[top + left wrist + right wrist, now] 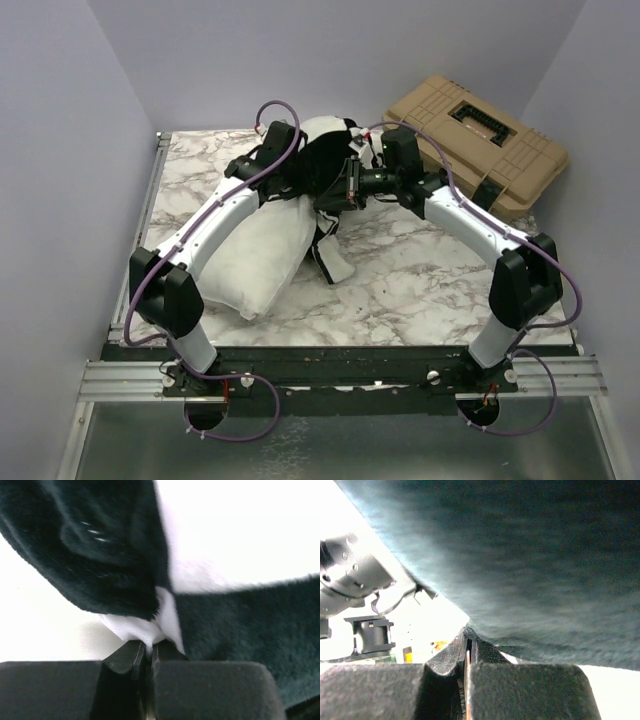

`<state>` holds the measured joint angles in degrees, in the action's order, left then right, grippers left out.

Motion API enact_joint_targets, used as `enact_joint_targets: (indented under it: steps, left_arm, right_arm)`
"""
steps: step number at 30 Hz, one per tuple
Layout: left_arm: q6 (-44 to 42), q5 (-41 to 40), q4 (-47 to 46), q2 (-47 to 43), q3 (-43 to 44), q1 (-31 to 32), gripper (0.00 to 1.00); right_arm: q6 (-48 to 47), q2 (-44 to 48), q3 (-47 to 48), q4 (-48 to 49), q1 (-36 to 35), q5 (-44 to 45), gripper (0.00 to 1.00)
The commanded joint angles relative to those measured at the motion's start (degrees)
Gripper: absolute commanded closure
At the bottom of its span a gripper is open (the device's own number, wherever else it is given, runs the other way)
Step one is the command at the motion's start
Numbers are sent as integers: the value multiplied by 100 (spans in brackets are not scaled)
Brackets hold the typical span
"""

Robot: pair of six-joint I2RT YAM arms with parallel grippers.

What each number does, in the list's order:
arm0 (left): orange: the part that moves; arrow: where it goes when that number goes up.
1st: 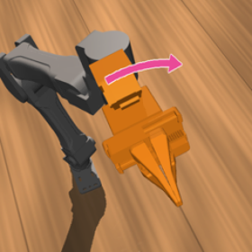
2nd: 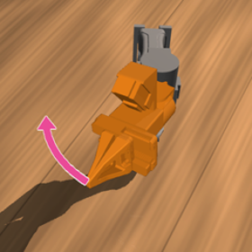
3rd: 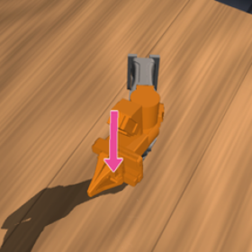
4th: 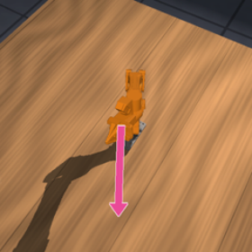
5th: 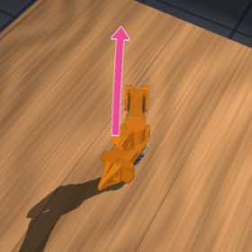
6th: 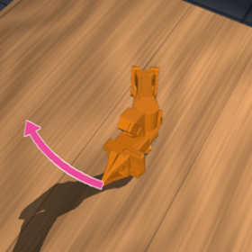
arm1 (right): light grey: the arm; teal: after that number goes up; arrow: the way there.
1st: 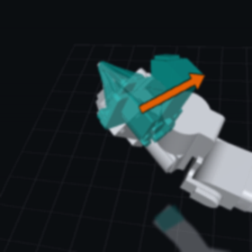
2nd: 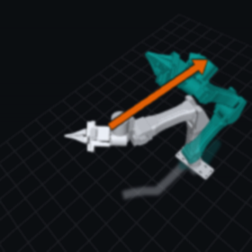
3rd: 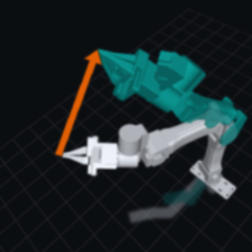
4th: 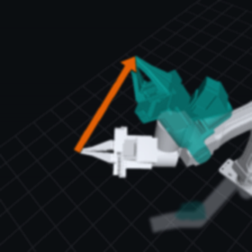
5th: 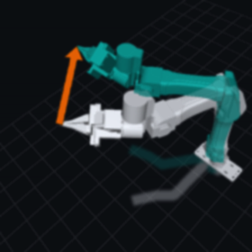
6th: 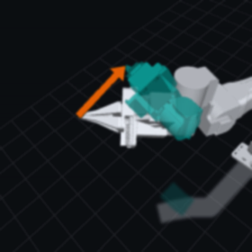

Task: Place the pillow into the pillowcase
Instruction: Stuff the pillow into the pillowcase.

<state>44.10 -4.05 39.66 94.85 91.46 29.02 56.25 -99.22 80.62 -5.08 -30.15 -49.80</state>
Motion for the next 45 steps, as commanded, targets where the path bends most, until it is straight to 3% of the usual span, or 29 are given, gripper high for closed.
enact_joint_targets:
  steps: [1, 6, 7, 9, 15, 18, 21, 24, 34, 35, 36, 37, 39, 40, 45]
  left_arm:
    - [462, -282, -1221, 248, 561, -32, 100]
    - [335, -32, -1285, 542, 947, -53, 100]
    - [285, 20, -1285, 535, 960, -54, 100]
    - [178, 74, -1285, 423, 879, -54, 100]
    - [-262, 662, -1282, -2, 107, -66, 100]
    - [-355, 480, -1285, -284, -449, -72, 100]
    - [-434, 449, -1285, -431, -767, -71, 100]
    - [-436, 484, -1284, -460, -841, -71, 100]
    - [-445, 687, -1285, -393, -777, -71, 100]
    - [-458, 703, -1290, -390, -771, -71, 100]
    - [-475, 713, -1286, -395, -779, -71, 100]
    - [-492, 717, -1279, -401, -783, -71, 100]
    - [-522, 700, -1285, -430, -824, -71, 100]
    - [-537, 685, -1285, -439, -855, -67, 100]
    - [-577, 668, -1276, -393, -871, -69, 100]
  right_arm:
    - [-932, 562, 75, -2109, -158, -381, 100]
    - [-1507, 461, 557, -3067, 156, 602, 99]
    - [-1522, 472, 592, -3170, 325, 756, 95]
    - [-1548, 581, 594, -3301, 666, 1179, 81]
    - [-2417, 904, 1318, -4407, 1361, 2261, 24]
    - [-2907, 876, 1981, -5207, 1421, 3129, 12]
    - [-3159, 970, 2236, -5345, 1429, 3816, 11]
    - [-3272, 755, 2472, -5329, 1424, 3988, 13]
    - [-3156, -156, 2491, -4584, 1424, 3788, 35]
    - [-3129, -222, 2471, -4523, 1429, 3727, 39]
    - [-3109, -265, 2454, -4446, 1427, 3672, 51]
    - [-3085, -294, 2485, -4425, 1425, 3653, 69]
    - [-3082, -269, 2602, -4447, 1424, 3641, 95]
    - [-3103, -243, 2687, -4495, 1424, 3650, 99]
    - [-3296, -142, 3329, -5174, 1425, 3309, 100]
